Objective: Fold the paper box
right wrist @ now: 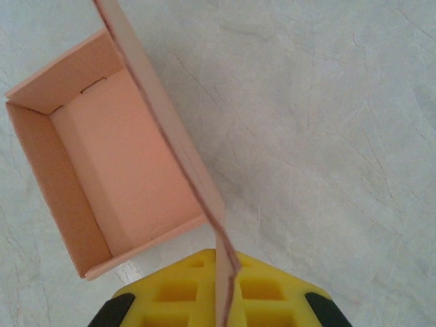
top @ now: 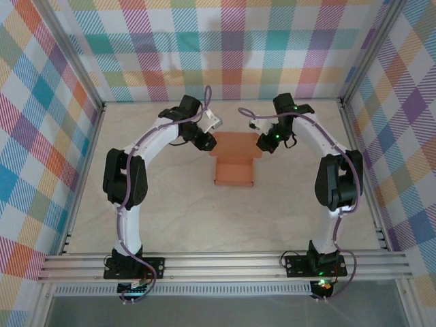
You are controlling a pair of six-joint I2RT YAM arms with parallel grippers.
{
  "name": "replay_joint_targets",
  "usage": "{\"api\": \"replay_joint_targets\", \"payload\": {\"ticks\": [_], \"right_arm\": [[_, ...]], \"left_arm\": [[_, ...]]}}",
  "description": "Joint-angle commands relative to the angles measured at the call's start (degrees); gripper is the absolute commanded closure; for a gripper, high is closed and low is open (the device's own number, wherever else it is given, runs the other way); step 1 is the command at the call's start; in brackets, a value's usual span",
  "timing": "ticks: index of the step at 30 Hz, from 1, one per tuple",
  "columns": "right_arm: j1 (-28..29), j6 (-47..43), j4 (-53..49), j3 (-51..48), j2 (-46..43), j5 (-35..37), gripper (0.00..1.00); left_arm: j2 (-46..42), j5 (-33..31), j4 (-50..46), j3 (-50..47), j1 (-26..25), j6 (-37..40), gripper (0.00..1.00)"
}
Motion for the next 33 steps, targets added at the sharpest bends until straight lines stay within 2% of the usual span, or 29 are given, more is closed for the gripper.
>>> {"api": "replay_joint_targets", "payload": {"ticks": [1,4,10,14,15,16,18,33], "right_arm": [[0.15,-1.16,-2.45,2.23,-2.08,-2.87,1.00],[0.20,-1.07,-2.95,2.48,-1.95,-3.13,1.00],[0.17,-0.16,-3.00,2.61,-2.15,-2.72,1.00],[0.15,1.72,-0.68,1.46,-3.31,-1.92,0.91],[0.15,1.96,0.06,0.81,-3.76,-1.56,0.83],[0.18,2.20,0.82,0.29,-4.15,-0.96,0.79],[0.15,2.54,1.74,-0.55,-5.05,0.40,0.77],[0.13,1.48,-0.87,0.79,-2.73,1.31,0.77]], "left_arm": [[-3.39,-1.56,-2.43,1.08,-0.29,1.50,0.74],[-3.26,-1.31,-2.06,1.05,-0.70,1.24,0.76],[-3.39,2.50,-1.37,1.20,-1.01,0.05,1.00],[-4.32,2.78,0.64,-0.61,-1.26,-0.35,1.00],[-4.60,2.37,0.95,-1.06,-1.22,-0.26,1.00],[-4.69,2.00,0.97,-1.32,-1.27,-0.16,1.00],[-4.65,0.96,0.56,-1.32,-1.27,-0.07,1.00],[-4.70,1.88,0.94,-1.47,-1.26,-0.08,1.00]]}}
